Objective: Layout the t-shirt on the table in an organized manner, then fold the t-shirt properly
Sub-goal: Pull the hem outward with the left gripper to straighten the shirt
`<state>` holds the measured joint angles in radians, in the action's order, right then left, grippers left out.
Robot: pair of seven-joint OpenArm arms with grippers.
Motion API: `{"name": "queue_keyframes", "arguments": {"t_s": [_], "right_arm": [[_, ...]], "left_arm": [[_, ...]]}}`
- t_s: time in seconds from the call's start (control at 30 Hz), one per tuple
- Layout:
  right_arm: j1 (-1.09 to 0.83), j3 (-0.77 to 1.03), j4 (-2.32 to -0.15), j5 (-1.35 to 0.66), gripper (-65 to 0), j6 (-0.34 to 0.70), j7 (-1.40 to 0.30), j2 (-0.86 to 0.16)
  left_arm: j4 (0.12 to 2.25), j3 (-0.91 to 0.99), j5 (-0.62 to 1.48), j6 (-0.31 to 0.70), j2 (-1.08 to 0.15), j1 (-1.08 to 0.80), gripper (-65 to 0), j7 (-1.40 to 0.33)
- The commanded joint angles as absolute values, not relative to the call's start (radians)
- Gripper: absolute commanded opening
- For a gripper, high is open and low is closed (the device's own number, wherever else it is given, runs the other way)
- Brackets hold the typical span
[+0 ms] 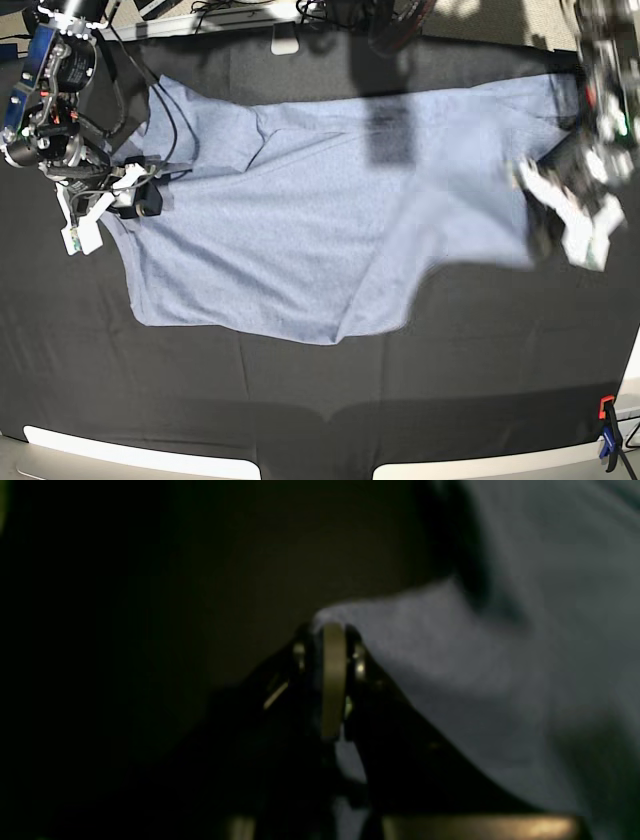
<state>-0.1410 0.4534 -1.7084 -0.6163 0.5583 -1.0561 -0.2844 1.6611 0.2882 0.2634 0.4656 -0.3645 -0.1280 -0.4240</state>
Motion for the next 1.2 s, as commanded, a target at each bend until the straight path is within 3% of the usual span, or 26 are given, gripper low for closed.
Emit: {"name": "queue_keyframes", "arguments": {"t_s": [0.0,0.47,0.77,0.93,1.03,1.07,1.17], "right_arm": [[-0.130,0.457,-1.725,-0.633,-43.0,0.570,-1.032,-0.299],[-0.130,0.457,-1.725,-0.632,-43.0,0.579,-1.033,-0.299],[-0.130,0.457,-1.725,-0.632,-43.0,0.595,-1.032,-0.299],[-0.130,0.457,-1.725,-0.632,-43.0,0.595,-1.031,-0.299],[-0.130,0.457,-1.725,-0.632,-43.0,0.595,-1.029,-0.299],[-0.130,0.457,-1.725,-0.632,-43.0,0.595,-1.029,-0.299],[-0.130,0.457,-1.725,-0.638,-40.8,0.595,-1.028,-0.299]], "left_arm": [[1.633,0.294,0.241,0.436,-0.389,-0.078,-65.0,-0.382],[0.797,0.291,0.199,0.407,-0.565,0.520,-65.0,-0.229],[0.729,0.112,0.188,0.405,-0.581,0.635,-65.0,-0.171],[0.729,0.017,0.105,0.219,-0.568,0.634,-65.0,-0.124],[0.729,0.011,0.105,0.212,-0.563,0.635,-65.0,-0.119],[0.729,0.011,0.105,0.213,-0.562,0.634,-63.1,-0.123],[0.729,0.012,0.105,0.212,-0.563,0.635,-42.6,-0.170]]}}
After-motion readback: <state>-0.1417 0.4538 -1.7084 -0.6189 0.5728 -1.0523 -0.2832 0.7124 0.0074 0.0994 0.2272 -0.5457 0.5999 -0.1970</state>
